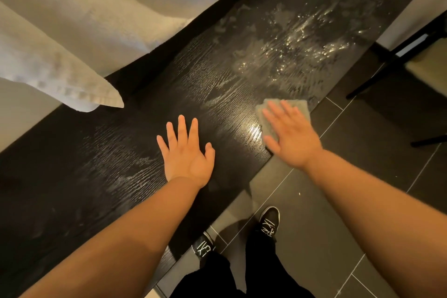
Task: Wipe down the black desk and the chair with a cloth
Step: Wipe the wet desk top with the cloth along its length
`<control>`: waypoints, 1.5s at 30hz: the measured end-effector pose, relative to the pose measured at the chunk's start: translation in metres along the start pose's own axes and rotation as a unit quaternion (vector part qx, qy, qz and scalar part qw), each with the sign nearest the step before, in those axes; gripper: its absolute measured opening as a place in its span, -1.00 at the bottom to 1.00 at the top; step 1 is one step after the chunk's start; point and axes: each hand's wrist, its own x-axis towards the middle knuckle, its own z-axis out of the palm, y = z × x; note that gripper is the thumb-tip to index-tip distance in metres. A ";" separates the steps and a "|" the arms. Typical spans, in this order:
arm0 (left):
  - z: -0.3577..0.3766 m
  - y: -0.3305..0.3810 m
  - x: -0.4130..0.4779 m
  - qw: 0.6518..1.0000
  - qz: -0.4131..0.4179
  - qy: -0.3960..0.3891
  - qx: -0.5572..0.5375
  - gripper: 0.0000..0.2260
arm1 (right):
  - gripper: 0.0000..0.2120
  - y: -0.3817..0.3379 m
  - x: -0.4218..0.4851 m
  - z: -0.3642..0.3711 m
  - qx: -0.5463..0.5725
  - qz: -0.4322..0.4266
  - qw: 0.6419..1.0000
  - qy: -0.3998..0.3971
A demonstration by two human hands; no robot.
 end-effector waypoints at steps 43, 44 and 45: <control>-0.008 0.084 0.060 0.996 -0.071 0.048 0.000 -0.37 | -0.34 0.112 0.082 -0.046 0.002 -0.030 0.997 -0.077; -0.008 0.084 0.060 0.996 -0.072 0.047 -0.002 -0.37 | -0.35 0.089 0.074 -0.042 0.001 -0.065 0.995 -0.072; -0.009 0.084 0.060 0.996 -0.073 0.046 -0.002 -0.36 | -0.35 0.066 0.069 -0.038 0.004 -0.102 0.992 -0.077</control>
